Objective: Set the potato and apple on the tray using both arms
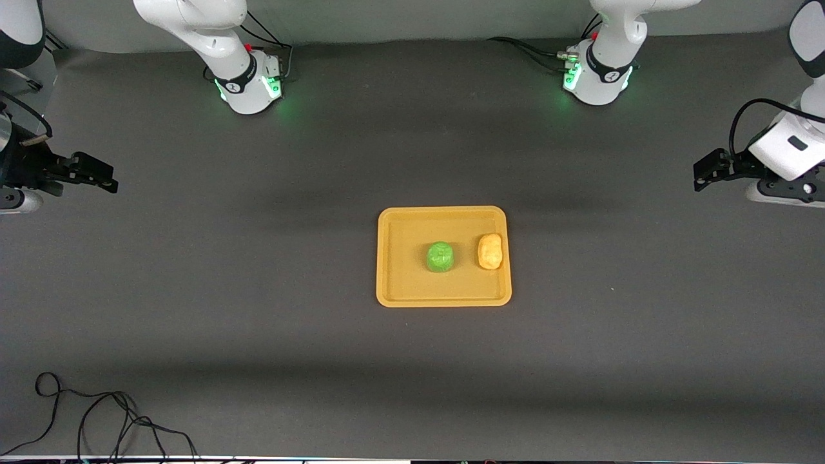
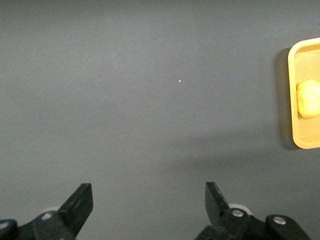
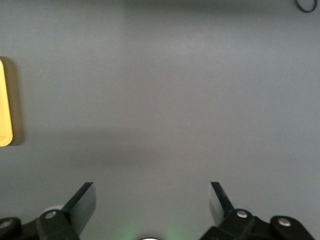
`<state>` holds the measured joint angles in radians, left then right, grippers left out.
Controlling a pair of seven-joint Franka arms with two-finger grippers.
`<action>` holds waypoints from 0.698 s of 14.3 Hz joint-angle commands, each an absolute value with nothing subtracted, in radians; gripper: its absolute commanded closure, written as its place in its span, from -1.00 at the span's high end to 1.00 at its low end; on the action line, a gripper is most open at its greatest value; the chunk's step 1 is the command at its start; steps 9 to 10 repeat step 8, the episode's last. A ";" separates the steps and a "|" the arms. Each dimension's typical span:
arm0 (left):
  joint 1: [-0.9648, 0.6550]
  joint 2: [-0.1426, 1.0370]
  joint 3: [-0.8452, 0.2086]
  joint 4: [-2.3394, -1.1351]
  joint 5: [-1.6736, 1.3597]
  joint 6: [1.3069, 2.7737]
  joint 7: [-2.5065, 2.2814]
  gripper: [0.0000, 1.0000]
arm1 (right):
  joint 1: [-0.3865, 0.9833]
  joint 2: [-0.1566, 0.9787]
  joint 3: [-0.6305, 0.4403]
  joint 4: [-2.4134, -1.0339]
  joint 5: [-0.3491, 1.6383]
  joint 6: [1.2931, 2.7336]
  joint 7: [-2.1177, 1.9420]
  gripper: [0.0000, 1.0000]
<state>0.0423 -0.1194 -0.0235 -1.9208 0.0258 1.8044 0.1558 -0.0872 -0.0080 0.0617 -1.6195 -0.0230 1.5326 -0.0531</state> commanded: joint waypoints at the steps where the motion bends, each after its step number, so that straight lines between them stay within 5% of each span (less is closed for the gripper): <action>1: 0.038 -0.097 -0.029 -1.888 0.026 1.792 0.123 0.99 | -0.089 -0.005 0.060 -1.600 0.009 1.509 -0.058 1.00; 10: 0.035 -0.095 -0.032 -1.896 0.028 1.810 0.084 0.99 | -0.087 0.002 0.063 -1.591 0.009 1.509 -0.051 1.00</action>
